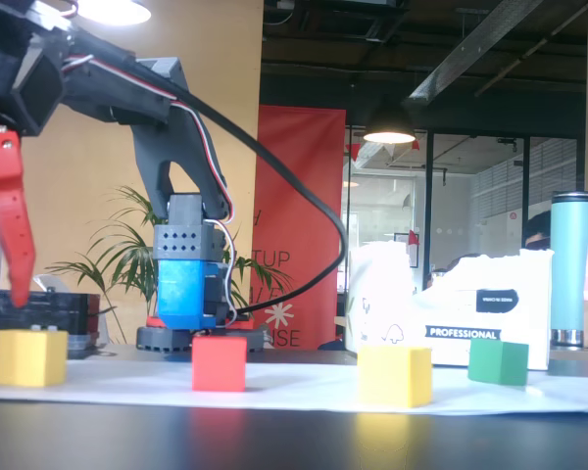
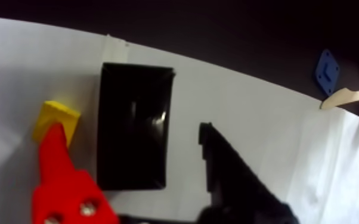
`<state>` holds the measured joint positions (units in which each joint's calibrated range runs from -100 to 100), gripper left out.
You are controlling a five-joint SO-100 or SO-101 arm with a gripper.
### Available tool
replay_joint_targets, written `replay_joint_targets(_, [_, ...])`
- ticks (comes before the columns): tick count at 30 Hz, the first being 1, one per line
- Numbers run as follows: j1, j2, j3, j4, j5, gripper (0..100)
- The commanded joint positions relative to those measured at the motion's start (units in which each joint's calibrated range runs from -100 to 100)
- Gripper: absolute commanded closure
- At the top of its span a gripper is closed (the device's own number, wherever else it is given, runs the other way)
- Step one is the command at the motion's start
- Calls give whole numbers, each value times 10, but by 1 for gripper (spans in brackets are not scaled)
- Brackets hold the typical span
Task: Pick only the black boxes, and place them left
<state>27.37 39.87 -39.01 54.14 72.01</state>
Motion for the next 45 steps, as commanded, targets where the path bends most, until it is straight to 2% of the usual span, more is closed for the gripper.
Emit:
replay_joint_targets(1, [-4, -1, -94, -28, -6, 59])
replay_joint_targets(3, [-4, 22, -111, -28, -6, 66])
replay_joint_targets(6, [-5, 43, -132, -28, -11, 84])
replay_joint_targets(8, [-5, 44, -133, -27, -27, 92])
replay_joint_targets(11, [-15, 30, -122, -19, -29, 91])
replay_joint_targets(18, [-17, -89, -22, 82, -32, 91])
replay_joint_targets(29, [-89, -409, 262, 126, -127, 91])
replay_joint_targets(37, [-225, -561, 384, 126, -214, 91])
replay_joint_targets(45, [-474, -695, 473, 127, -348, 91])
